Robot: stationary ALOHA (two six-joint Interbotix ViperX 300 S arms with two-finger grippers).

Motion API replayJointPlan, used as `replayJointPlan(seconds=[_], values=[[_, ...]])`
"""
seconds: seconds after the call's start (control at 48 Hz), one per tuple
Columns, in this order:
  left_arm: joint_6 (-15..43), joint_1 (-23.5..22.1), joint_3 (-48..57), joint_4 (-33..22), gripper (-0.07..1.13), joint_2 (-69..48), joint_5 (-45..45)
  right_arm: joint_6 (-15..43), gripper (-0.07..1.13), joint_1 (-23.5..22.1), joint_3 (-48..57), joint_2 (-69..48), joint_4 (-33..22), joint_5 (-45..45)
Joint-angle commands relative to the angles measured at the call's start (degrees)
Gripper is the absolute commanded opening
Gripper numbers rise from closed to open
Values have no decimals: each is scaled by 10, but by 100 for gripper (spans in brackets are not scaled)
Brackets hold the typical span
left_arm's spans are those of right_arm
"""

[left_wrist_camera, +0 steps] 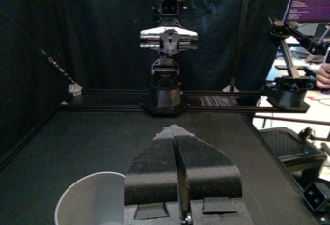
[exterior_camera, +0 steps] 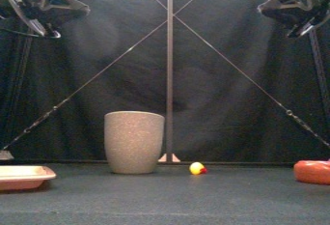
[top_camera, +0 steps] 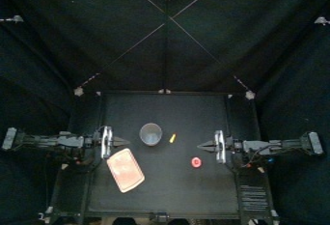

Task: Pick the shrimp then place it on the pink plate
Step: Pick the shrimp

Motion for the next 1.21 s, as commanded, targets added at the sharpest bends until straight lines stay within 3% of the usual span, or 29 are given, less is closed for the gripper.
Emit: replayJointPlan(seconds=[0.021,0.167,0.354,0.479,0.625,0.812,0.958,1.208], values=[[1,1,-2,0,10,7,2,2,10,-3,-1,14,1,1],[2,1,-2,-3,10,7,9,4,10,-14,-6,44,-3,25],[2,15,-5,-3,10,7,6,-1,16,-71,-36,114,-37,91],[2,28,-8,-3,10,7,2,1,34,-99,-63,151,-87,139],[3,40,-9,-3,10,7,-6,4,65,-115,-95,188,-137,156],[1,52,-6,-3,10,7,-8,7,90,-120,-116,224,-139,157],[1,56,-5,-4,10,7,-11,1,91,-123,-123,258,-128,156],[1,64,-6,-4,10,7,-12,-4,91,-119,-163,336,-165,212]])
